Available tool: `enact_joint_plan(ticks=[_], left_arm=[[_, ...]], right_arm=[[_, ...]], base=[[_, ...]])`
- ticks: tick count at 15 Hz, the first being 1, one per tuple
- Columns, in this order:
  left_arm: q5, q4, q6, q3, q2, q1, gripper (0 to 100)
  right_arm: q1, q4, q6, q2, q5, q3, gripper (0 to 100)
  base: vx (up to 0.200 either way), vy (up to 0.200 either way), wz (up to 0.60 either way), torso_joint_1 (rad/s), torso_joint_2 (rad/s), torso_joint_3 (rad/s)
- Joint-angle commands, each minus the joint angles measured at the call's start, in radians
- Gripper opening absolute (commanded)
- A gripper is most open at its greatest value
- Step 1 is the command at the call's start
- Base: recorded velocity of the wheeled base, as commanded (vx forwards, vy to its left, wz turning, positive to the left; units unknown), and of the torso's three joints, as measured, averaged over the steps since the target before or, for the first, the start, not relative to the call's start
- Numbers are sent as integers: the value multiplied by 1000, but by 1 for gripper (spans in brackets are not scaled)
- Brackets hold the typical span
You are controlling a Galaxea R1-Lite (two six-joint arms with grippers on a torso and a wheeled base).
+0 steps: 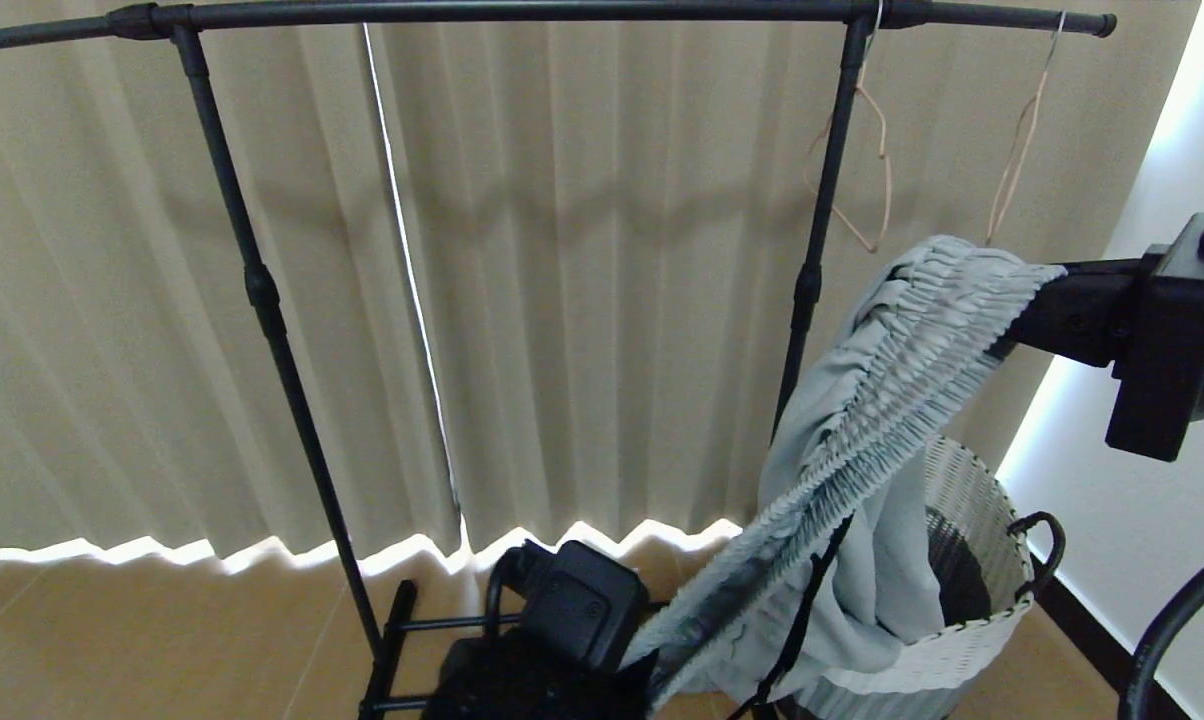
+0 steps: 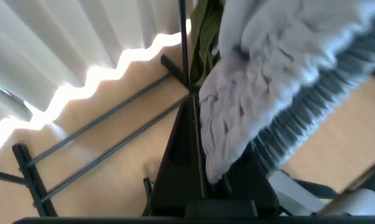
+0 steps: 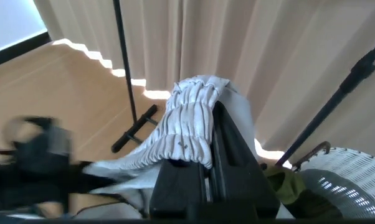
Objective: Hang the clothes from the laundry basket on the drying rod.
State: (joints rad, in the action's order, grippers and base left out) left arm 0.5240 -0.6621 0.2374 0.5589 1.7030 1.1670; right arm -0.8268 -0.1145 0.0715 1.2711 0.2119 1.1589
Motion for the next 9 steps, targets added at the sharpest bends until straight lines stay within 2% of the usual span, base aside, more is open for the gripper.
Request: enact_joint_plan(ticks=[1,3,5,6,7,9], left_arm=[[7,6,-41,-33,-270,2,0],[2,19,-138,-25,-405,-98,0],[-30,33,-247,16,-499,-175,0],[-59,52,-279,39,-529,-198,0],[-107,113,-313,104,-572,-242,0],[-151,199,-314,194,-602,-291,0]], right_arm=[[5,27,2,5,-12,2,0],[5,127,-1,5,-80,-1,0],[5,173,-1,7,-106,8,0],[5,188,-1,14,-109,11,0],[5,225,-1,28,-114,33,0],[5,260,-1,53,-121,68,0]], base=[[0,0,0,0,0,0],[0,0,0,0,0,0],[0,0,0,0,0,0],[0,0,0,0,0,0],[0,0,0,0,0,0],[0,0,0,0,0,0]])
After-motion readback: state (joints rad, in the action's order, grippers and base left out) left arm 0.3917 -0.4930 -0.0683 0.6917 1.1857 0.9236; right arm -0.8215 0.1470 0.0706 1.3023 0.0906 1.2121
